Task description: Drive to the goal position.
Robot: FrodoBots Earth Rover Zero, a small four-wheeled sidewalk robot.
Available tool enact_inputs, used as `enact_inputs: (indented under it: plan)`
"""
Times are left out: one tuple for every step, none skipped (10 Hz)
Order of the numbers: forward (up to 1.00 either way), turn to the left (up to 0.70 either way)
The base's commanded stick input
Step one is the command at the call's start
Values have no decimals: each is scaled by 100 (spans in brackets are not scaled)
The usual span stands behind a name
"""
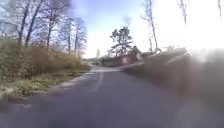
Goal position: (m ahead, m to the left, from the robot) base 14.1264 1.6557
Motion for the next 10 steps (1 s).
enact_inputs:
  plan:
    - [100,0]
    - [100,0]
    - [100,0]
    - [100,0]
    - [100,0]
    - [100,0]
    - [100,0]
    - [100,0]
    - [100,0]
    - [100,0]
